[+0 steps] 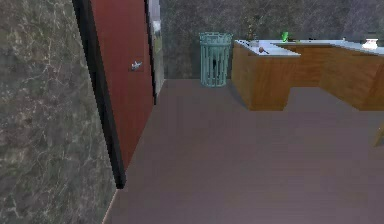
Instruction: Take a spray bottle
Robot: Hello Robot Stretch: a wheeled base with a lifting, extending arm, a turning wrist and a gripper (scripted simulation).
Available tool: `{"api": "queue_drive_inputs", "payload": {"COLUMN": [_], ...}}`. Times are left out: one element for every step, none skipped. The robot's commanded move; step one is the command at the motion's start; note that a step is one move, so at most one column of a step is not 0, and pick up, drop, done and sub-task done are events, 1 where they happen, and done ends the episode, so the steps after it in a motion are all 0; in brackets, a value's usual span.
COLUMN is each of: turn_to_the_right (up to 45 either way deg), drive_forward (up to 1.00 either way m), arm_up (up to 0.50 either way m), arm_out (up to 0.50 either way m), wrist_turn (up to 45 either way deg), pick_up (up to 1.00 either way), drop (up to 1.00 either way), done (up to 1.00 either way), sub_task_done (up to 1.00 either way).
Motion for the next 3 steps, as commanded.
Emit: {"api": "queue_drive_inputs", "payload": {"turn_to_the_right": [0.0, 0.0, 0.0], "drive_forward": [0.00, 0.00, 0.00], "arm_up": [0.50, 0.38, 0.00], "arm_out": [0.00, 0.00, 0.10], "wrist_turn": [0.0, 0.0, 0.0], "pick_up": [0.00, 0.00, 0.00], "drop": [0.00, 0.00, 0.00], "done": [0.00, 0.00, 0.00], "sub_task_done": [0.00, 0.00, 0.00]}}
